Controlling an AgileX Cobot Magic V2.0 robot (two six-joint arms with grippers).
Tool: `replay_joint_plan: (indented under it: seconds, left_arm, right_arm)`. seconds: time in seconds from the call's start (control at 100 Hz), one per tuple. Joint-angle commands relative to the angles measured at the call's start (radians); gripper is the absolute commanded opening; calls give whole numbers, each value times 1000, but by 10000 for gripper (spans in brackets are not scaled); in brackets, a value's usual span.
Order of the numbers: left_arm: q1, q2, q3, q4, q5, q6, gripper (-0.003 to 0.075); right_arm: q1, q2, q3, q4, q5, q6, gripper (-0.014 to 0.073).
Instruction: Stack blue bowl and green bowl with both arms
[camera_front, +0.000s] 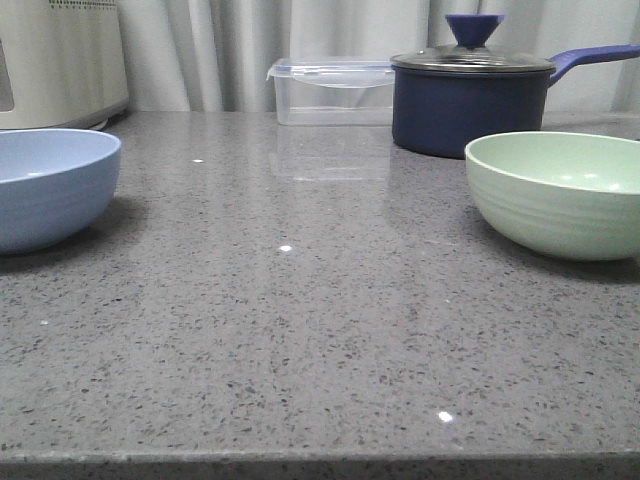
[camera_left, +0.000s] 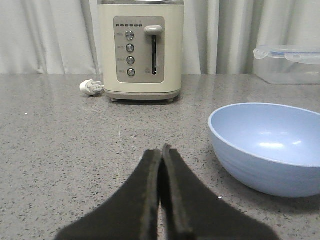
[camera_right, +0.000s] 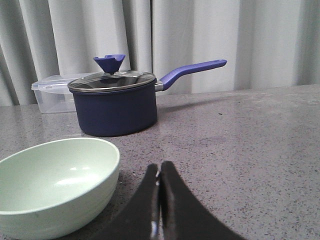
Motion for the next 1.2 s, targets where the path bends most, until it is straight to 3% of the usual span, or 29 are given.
replay_joint_plan:
  seconds: [0.0, 1.19]
  left_arm:
    - [3, -34, 40, -1, -79, 0, -20]
    - [3, -34, 20, -1, -107, 0, -20]
  right_arm:
    - [-6, -19, 0, -12, -75, -7, -74]
    - [-6, -18, -3, -14, -135, -14, -74]
